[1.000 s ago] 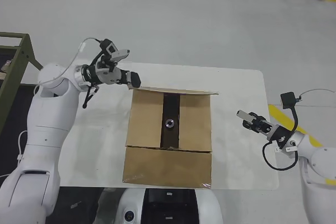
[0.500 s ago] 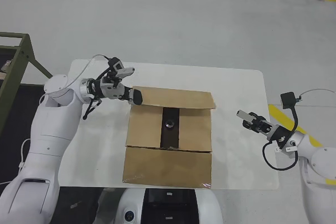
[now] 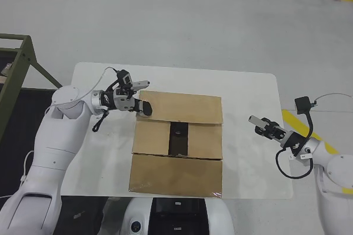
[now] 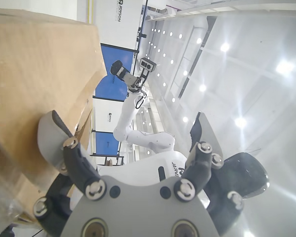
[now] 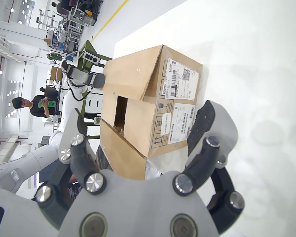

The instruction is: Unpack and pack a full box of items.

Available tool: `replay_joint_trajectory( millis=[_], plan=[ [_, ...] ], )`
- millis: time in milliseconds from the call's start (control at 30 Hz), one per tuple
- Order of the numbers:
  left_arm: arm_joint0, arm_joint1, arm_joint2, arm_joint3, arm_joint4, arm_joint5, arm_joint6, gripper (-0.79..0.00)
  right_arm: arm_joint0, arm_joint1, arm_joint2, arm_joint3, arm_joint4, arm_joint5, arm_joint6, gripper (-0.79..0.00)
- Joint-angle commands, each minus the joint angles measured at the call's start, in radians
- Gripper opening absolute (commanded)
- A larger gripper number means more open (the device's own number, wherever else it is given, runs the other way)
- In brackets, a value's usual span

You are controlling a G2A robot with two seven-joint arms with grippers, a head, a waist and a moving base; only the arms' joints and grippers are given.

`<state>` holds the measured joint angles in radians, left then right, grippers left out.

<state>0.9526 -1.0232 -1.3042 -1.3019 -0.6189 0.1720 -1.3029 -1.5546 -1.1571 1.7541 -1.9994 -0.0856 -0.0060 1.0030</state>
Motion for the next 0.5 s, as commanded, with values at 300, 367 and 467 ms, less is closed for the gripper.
replay_joint_trajectory(
  millis=[300,367,467],
  plan=[
    [-0.002,0.009,0.002,-0.033,0.114,-0.075,0.085,0.000,0.000,0.000,0.000,0.000,0.000,0.000,0.000,0.000],
    [-0.003,0.010,0.001,-0.039,0.131,-0.090,0.091,0.000,0.000,0.000,0.000,0.000,0.000,0.000,0.000,0.000],
    [-0.009,0.013,0.004,-0.045,0.156,-0.109,0.089,0.000,0.000,0.000,0.000,0.000,0.000,0.000,0.000,0.000]
  ],
)
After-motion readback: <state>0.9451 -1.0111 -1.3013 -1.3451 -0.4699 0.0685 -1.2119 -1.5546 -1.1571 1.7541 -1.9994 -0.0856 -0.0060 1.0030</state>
